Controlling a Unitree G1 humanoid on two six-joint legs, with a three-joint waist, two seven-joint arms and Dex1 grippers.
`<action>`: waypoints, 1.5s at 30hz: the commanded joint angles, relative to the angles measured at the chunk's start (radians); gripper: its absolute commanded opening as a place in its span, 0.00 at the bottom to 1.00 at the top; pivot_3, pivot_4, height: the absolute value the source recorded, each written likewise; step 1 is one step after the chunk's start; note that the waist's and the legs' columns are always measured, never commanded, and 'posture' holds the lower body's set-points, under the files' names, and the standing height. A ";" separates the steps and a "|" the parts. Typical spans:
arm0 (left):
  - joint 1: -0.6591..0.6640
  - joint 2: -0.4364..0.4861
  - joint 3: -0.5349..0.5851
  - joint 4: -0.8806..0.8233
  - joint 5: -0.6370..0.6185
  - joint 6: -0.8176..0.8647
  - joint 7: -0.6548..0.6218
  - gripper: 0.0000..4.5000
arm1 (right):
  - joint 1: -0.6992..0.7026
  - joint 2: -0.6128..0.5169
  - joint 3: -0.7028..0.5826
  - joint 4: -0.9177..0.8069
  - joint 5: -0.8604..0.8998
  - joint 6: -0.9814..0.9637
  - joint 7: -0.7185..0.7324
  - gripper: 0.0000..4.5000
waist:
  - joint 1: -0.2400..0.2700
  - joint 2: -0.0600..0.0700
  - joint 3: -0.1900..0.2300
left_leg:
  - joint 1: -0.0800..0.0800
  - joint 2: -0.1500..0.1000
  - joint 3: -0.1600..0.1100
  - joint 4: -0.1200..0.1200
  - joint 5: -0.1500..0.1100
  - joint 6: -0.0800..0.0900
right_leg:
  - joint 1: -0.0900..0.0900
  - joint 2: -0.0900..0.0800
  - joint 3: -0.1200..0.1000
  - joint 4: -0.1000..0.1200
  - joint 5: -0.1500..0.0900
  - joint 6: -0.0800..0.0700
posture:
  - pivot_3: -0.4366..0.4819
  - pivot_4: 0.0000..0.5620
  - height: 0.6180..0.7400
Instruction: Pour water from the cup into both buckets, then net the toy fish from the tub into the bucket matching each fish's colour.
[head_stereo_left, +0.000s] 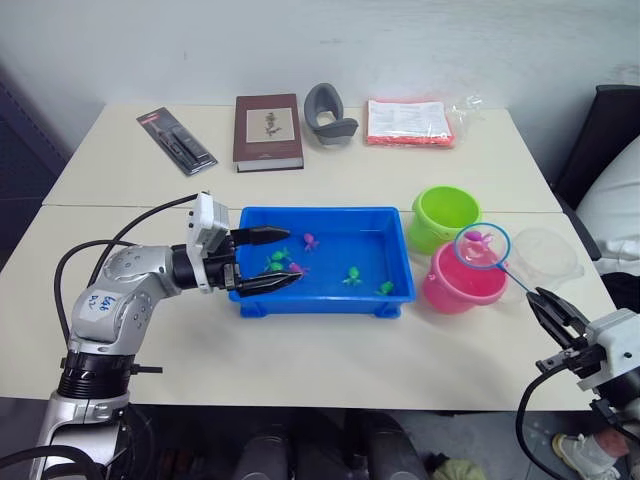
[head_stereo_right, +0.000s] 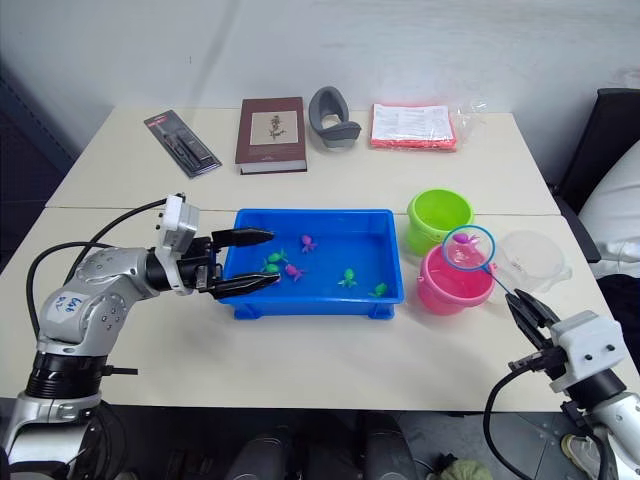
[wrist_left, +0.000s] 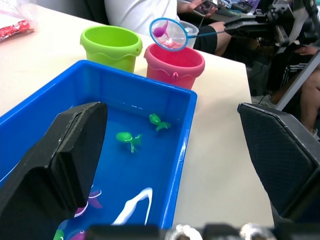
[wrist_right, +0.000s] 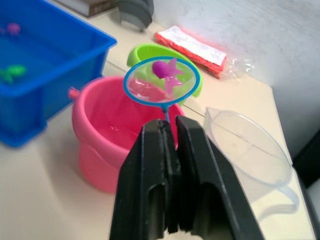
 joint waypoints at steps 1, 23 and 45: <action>0.001 -0.002 0.013 -0.038 -0.011 -0.012 0.004 1.00 | 0.007 -0.039 -0.037 0.017 -0.106 -0.138 -0.040 0.00 | 0.000 0.000 0.000 | 0.000 0.000 0.000 0.000 0.000 0.000 | 0.000 0.000 0.000 0.000 0.000 0.000 | 0.48 0.27 1.00; -0.019 -0.052 0.004 -0.001 0.004 -0.038 0.028 1.00 | 0.027 -0.189 -0.101 0.193 -1.068 -0.715 -0.648 0.00 | -0.002 -0.001 0.000 | 0.008 -0.001 0.007 0.000 0.003 -0.004 | 0.001 0.001 0.008 0.007 -0.001 -0.002 | 0.48 0.27 1.00; 0.008 -0.051 0.010 -0.007 0.007 -0.046 0.033 1.00 | 0.051 -0.276 -0.012 0.165 -0.944 -0.562 -0.695 0.00 | -0.003 -0.002 0.000 | 0.017 0.001 0.007 -0.001 0.003 -0.005 | 0.015 0.002 0.010 0.007 -0.002 -0.002 | 0.48 0.27 1.00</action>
